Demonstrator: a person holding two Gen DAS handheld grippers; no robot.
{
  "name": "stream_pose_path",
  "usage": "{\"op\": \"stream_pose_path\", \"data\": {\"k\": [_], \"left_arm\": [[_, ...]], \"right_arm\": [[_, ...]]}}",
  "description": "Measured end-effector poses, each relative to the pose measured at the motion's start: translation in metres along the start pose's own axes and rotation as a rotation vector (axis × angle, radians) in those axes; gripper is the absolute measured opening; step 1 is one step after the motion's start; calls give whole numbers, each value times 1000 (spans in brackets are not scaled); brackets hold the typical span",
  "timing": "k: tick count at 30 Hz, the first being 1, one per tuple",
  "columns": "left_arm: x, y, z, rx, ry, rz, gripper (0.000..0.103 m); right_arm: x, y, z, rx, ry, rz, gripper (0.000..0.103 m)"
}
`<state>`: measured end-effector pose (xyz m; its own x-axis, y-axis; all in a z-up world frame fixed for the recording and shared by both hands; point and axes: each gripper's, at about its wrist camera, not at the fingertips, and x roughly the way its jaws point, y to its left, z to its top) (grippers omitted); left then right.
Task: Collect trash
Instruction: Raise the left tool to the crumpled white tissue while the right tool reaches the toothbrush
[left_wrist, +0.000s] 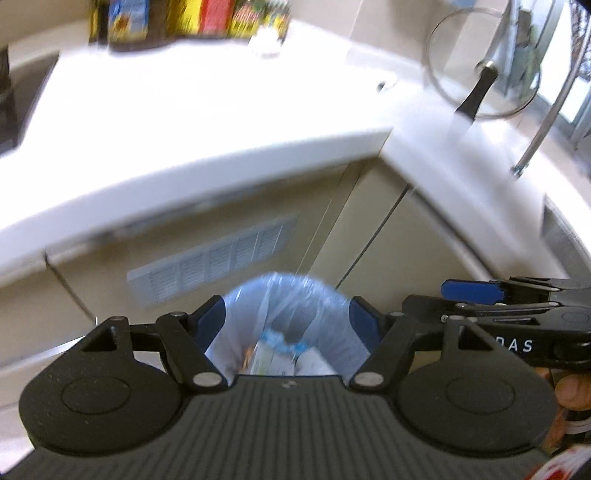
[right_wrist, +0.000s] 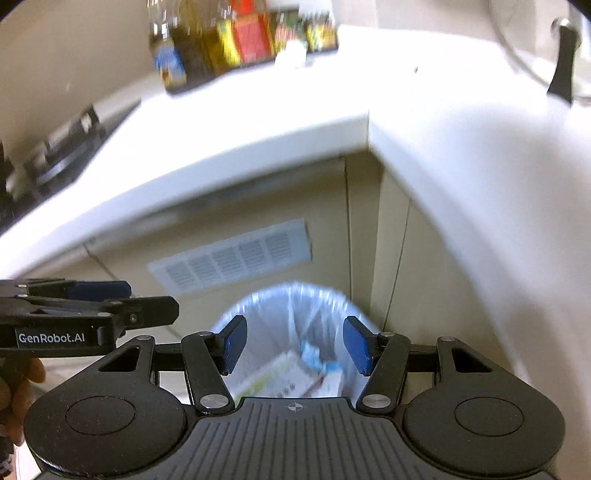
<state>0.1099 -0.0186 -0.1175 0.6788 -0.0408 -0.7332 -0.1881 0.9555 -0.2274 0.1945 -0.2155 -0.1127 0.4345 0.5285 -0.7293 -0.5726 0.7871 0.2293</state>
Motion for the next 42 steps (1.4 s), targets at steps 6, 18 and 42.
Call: {"op": "stream_pose_path", "data": {"k": [6, 18, 42], "left_arm": [[-23, -10, 42, 60, -102, -26, 71], [-18, -8, 132, 116, -240, -11, 72], [127, -27, 279, 178, -257, 191, 71]], "right_arm": [[-30, -5, 30, 55, -106, -52, 58], [-46, -37, 86, 128, -228, -162, 58], [67, -182, 238, 211, -255, -97, 58]]}}
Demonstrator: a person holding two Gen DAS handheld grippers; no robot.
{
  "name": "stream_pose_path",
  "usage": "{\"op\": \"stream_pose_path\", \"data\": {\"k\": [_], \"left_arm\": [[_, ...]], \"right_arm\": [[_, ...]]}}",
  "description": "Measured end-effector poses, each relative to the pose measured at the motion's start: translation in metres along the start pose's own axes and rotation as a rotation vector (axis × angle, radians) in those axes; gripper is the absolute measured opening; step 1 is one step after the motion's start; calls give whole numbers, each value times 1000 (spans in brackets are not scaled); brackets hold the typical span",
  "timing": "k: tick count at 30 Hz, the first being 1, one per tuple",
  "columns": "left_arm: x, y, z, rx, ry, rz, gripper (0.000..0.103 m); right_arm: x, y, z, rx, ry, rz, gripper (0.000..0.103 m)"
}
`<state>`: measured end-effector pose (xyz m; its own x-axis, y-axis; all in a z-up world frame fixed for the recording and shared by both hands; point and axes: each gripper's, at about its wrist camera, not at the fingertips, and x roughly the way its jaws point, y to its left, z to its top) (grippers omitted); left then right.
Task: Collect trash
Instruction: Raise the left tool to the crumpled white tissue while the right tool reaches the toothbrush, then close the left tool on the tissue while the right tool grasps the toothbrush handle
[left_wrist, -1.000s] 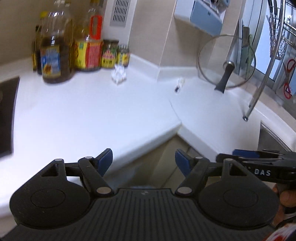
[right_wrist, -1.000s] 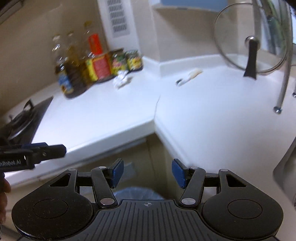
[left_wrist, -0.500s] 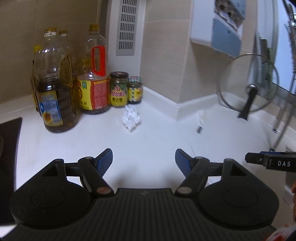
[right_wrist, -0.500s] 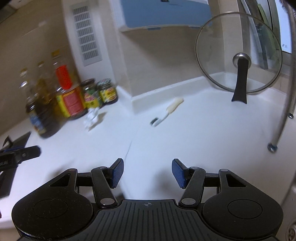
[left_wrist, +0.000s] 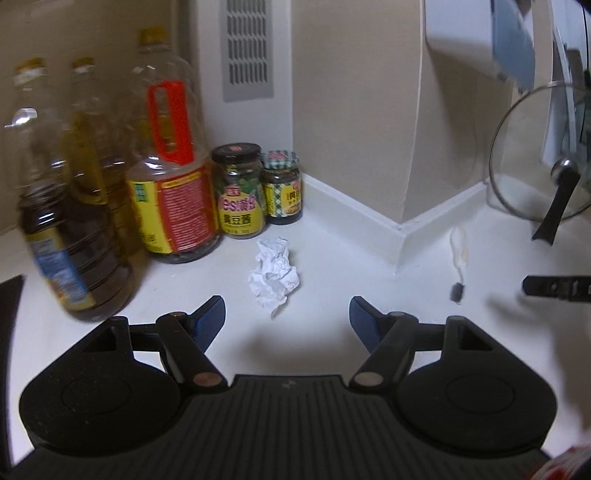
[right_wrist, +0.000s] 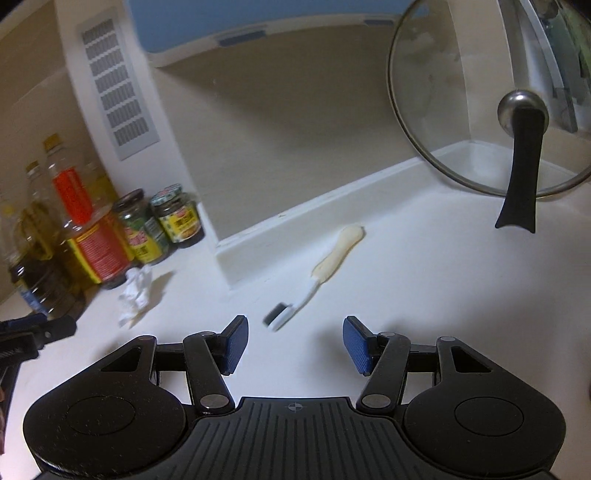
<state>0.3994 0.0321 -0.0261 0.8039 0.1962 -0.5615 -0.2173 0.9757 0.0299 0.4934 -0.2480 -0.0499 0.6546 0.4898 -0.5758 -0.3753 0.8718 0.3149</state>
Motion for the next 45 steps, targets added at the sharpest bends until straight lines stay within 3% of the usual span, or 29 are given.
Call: {"op": "stream_pose_path", "data": {"k": [10, 13, 18, 22, 26, 27, 28, 35, 37, 39, 45], "left_arm": [[87, 8, 17, 111, 29, -10, 66], [104, 12, 20, 121, 41, -21, 62], [121, 19, 21, 122, 69, -23, 45], [124, 21, 20, 133, 75, -35, 39], [121, 19, 22, 146, 78, -41, 22], [119, 18, 23, 151, 75, -39, 8], [116, 18, 24, 151, 71, -34, 0], [100, 26, 29, 105, 44, -64, 0], [100, 29, 31, 82, 36, -77, 7], [103, 30, 32, 76, 37, -70, 41], [130, 27, 31, 57, 110, -79, 44]], "right_arm": [[26, -12, -1, 46, 18, -92, 58], [31, -13, -1, 50, 25, -107, 58], [42, -15, 1, 52, 34, -120, 58], [51, -15, 6, 54, 33, -119, 58], [62, -13, 14, 52, 29, -110, 58], [64, -12, 17, 53, 26, -108, 58], [66, -12, 19, 54, 22, -105, 58], [75, -5, 29, 50, 3, -81, 58], [76, -5, 30, 50, 0, -83, 58], [77, -7, 29, 52, 1, -90, 58], [80, -16, 26, 60, 13, -107, 58]]}}
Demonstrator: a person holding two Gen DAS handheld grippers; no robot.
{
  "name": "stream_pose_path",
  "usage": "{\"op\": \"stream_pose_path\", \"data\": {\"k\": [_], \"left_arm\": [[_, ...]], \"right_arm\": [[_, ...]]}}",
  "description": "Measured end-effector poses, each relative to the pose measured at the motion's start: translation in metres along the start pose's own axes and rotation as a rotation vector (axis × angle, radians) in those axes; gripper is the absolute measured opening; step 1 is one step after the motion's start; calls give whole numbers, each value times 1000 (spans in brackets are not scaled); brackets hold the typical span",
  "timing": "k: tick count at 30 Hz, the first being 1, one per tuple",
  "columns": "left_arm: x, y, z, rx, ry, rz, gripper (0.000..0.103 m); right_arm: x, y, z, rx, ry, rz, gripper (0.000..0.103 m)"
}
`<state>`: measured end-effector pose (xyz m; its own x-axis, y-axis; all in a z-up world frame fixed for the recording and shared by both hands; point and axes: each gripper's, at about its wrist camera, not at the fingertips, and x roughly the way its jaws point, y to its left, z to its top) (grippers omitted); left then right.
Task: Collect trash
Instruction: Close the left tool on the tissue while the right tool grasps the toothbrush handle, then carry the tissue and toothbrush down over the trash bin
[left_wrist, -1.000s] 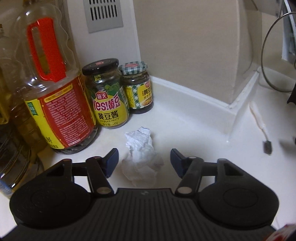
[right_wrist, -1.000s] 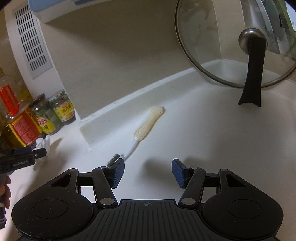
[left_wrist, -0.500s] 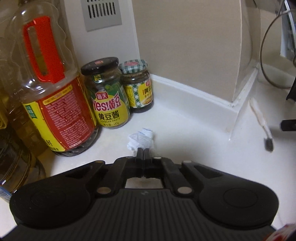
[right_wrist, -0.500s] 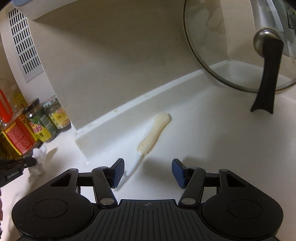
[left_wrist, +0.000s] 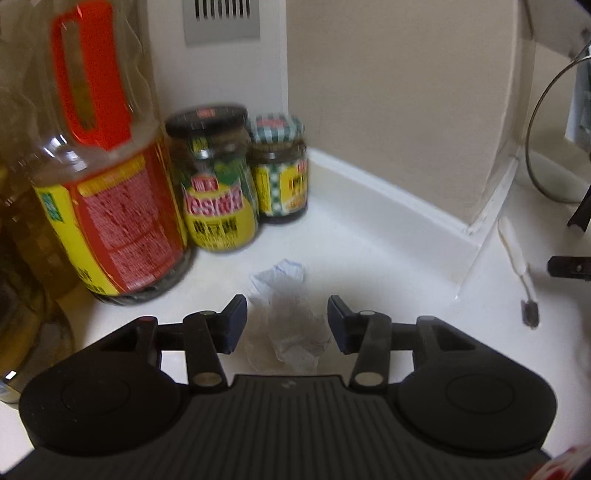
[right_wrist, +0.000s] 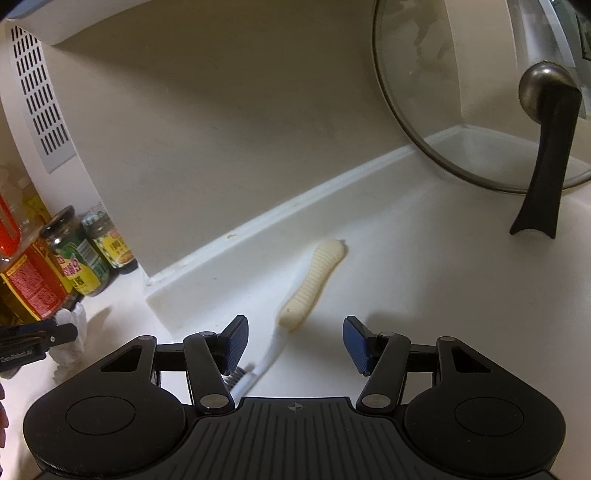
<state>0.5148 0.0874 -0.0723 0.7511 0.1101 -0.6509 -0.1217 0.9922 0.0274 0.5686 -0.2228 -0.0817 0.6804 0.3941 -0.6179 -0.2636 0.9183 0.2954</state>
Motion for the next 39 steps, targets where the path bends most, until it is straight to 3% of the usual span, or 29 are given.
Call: {"op": "stream_pose_path", "data": {"k": [1, 3, 6, 13, 20, 25, 33, 39], "left_arm": [[5, 0, -1, 3, 16, 8, 44], [8, 0, -4, -6, 31, 5, 34], [-5, -3, -4, -2, 5, 11, 24], [-52, -13, -6, -40, -59, -38, 23], [-74, -21, -17, -77, -54, -65, 23], [-82, -22, -26, -104, -49, -66, 23], [-95, -33, -41, -113, -28, -91, 23], [-106, -51, -54, -115, -14, -123, 23]], "right_arm": [[1, -2, 0, 4, -1, -1, 58], [2, -6, 0, 11, -1, 0, 58], [4, -8, 1, 14, -1, 2, 58], [26, 5, 3, -20, 19, -10, 58], [52, 19, 2, -98, 2, -87, 57], [58, 32, -1, -214, -3, -132, 33], [32, 14, -15, -198, 14, -104, 21], [-4, 0, -27, -143, 36, -72, 21]]}}
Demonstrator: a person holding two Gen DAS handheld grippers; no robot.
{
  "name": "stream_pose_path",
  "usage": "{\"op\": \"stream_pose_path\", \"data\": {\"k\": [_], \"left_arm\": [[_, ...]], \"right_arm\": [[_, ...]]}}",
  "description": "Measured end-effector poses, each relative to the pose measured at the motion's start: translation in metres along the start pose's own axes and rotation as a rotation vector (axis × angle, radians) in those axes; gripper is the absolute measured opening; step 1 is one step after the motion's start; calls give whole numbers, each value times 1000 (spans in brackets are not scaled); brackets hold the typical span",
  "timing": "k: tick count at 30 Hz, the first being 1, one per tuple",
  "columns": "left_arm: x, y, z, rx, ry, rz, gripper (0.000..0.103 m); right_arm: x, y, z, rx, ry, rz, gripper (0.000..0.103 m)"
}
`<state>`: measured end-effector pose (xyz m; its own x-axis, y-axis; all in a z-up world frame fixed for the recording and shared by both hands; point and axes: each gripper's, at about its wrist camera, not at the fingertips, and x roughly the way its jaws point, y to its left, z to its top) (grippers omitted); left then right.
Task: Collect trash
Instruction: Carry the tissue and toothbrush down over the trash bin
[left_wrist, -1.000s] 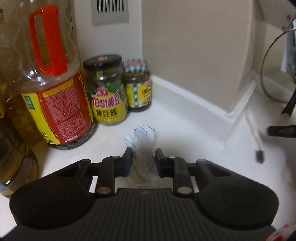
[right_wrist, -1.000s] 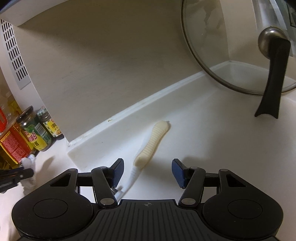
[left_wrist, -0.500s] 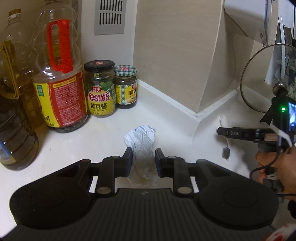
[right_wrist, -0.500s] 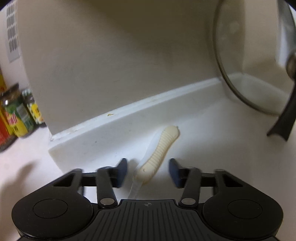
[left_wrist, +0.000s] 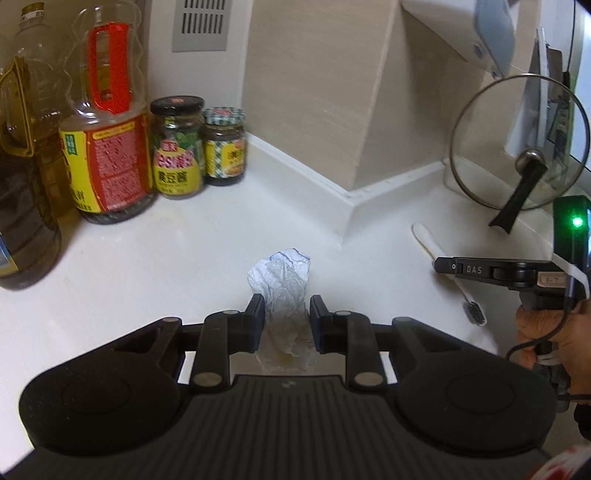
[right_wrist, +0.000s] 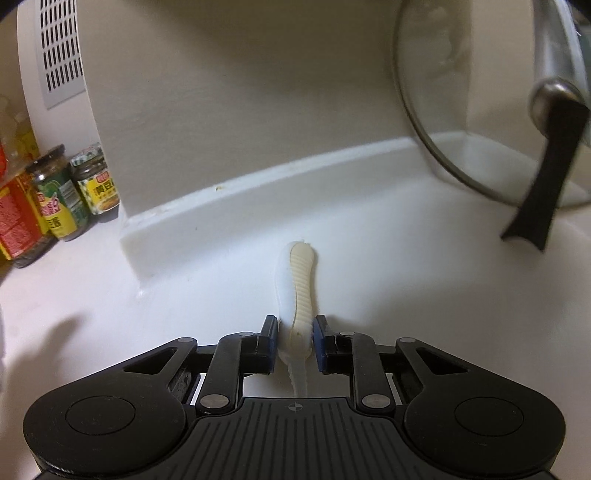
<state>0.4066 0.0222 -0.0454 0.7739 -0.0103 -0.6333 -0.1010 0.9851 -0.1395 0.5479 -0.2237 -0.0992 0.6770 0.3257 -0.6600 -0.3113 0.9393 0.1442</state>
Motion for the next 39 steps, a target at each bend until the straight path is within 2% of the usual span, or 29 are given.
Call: {"op": "stream_pose_path", "data": {"k": [7, 19, 27, 39], "left_arm": [[-15, -20, -11, -11, 2, -11, 23], [-48, -43, -41, -67, 10, 12, 23], [-89, -44, -69, -61, 8, -21, 23], [-168, -22, -129, -11, 12, -81, 23]], "right_arm": [[-43, -11, -10, 52, -4, 55, 21], [-111, -6, -38, 52, 12, 201, 21], [-167, 26, -77, 50, 21, 241, 21], [-250, 88, -143, 63, 2, 229, 21]]}}
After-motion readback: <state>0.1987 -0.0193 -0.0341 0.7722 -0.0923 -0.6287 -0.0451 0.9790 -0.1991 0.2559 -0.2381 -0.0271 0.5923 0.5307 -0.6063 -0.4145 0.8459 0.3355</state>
